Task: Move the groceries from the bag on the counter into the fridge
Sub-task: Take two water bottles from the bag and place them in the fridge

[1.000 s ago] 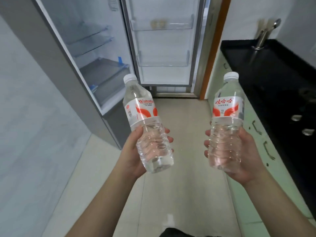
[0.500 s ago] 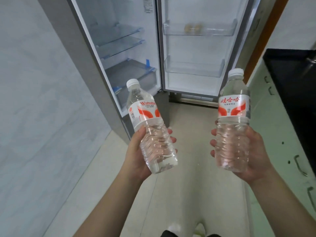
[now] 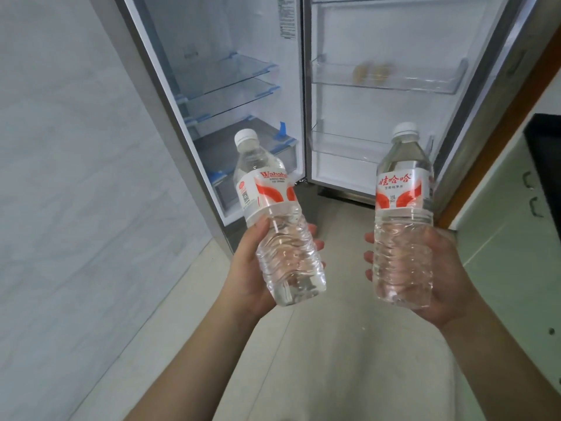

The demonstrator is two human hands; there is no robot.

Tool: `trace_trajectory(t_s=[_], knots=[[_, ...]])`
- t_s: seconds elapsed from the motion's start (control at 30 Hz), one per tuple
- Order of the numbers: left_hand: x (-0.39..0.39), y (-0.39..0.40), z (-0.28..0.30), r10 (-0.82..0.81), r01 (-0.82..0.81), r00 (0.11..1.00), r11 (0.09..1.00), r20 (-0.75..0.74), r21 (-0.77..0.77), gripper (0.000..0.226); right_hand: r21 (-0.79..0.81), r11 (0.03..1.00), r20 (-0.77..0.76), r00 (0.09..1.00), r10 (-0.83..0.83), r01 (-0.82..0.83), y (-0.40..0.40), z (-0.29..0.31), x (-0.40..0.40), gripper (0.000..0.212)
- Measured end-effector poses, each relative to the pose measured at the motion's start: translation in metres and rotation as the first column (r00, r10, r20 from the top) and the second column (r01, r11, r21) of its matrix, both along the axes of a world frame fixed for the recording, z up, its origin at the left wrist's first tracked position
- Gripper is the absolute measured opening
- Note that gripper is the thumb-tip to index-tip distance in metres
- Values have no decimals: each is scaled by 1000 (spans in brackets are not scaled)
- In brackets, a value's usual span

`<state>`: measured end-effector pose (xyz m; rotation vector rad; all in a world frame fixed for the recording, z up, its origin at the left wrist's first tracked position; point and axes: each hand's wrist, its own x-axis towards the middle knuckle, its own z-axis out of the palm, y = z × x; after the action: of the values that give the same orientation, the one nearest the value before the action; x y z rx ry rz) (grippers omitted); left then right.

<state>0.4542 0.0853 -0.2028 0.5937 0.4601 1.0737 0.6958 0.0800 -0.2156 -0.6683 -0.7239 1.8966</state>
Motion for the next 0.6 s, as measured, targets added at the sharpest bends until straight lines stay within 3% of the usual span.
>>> trace_trajectory(t_s=[0.17,0.43,0.6], knots=[[-27,46,-11,-9,8,1000,997,10,72,54,21,998,-49,997,55,-54,60,-4,-23,58],[-73,143,-22,-101,91,993,985,60,148,53,18,1000,24,1000,9,-9,157,1,-80,45],[-93,198,-18,-108,95,991,985,83,147,58,40,998,-36,998,52,-51,205,1,-101,59]])
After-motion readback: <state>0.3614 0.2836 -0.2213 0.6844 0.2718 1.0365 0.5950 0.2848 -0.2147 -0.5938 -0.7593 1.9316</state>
